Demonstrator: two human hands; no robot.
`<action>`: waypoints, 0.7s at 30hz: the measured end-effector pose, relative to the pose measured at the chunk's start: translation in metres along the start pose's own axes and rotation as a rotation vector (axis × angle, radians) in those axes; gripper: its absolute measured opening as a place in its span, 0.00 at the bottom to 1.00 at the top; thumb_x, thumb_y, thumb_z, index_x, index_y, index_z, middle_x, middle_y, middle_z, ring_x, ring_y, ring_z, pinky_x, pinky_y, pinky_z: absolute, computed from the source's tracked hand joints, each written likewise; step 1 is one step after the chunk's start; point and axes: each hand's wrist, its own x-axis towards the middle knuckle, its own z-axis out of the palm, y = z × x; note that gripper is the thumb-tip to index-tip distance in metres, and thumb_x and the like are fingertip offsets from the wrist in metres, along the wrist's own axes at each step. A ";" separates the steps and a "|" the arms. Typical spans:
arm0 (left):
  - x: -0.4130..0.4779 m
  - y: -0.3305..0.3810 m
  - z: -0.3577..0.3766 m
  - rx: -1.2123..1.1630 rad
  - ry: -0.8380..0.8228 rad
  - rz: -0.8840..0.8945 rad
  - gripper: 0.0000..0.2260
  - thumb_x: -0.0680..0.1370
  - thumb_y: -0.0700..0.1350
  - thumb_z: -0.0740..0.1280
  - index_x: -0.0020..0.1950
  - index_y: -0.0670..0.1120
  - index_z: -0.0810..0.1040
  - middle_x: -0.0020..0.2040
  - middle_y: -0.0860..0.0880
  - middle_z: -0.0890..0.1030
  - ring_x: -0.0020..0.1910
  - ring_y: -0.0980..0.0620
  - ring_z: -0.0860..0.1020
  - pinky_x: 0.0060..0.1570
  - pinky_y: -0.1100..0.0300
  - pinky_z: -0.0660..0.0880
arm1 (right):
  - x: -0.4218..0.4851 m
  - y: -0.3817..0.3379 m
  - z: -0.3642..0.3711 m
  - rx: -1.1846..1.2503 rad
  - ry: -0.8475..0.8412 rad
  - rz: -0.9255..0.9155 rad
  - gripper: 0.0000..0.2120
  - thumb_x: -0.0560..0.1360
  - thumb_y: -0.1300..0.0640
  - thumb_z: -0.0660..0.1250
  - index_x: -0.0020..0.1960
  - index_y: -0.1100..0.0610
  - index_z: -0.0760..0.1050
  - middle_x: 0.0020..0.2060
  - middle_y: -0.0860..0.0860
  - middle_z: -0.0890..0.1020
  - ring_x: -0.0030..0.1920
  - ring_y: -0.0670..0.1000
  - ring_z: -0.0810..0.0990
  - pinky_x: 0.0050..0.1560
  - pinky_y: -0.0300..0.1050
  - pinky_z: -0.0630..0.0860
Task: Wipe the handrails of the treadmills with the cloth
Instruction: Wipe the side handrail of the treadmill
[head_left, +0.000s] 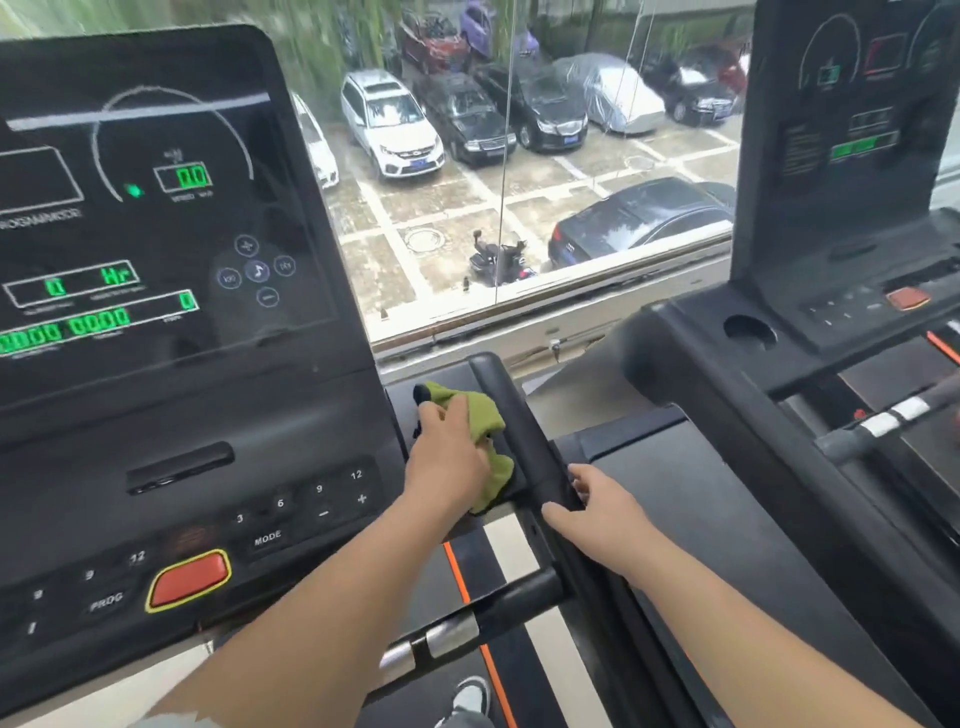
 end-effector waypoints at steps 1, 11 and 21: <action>0.009 0.002 0.001 0.034 0.005 0.023 0.18 0.81 0.48 0.62 0.70 0.52 0.64 0.64 0.45 0.63 0.49 0.39 0.76 0.51 0.42 0.78 | 0.007 -0.003 0.000 0.004 -0.003 -0.002 0.30 0.79 0.50 0.69 0.78 0.52 0.65 0.63 0.47 0.76 0.54 0.45 0.75 0.49 0.36 0.71; 0.128 0.009 -0.007 0.148 -0.037 0.301 0.28 0.79 0.48 0.65 0.78 0.55 0.64 0.72 0.51 0.68 0.66 0.42 0.72 0.61 0.46 0.74 | 0.037 -0.002 0.004 0.159 0.121 0.169 0.18 0.78 0.58 0.68 0.67 0.52 0.77 0.58 0.45 0.81 0.57 0.44 0.78 0.57 0.37 0.68; 0.028 0.028 0.026 0.236 -0.177 0.643 0.23 0.70 0.55 0.63 0.65 0.58 0.77 0.67 0.59 0.75 0.58 0.45 0.76 0.53 0.50 0.78 | 0.029 0.035 0.000 0.411 0.323 0.317 0.08 0.74 0.51 0.66 0.50 0.46 0.83 0.47 0.45 0.87 0.53 0.50 0.84 0.63 0.57 0.80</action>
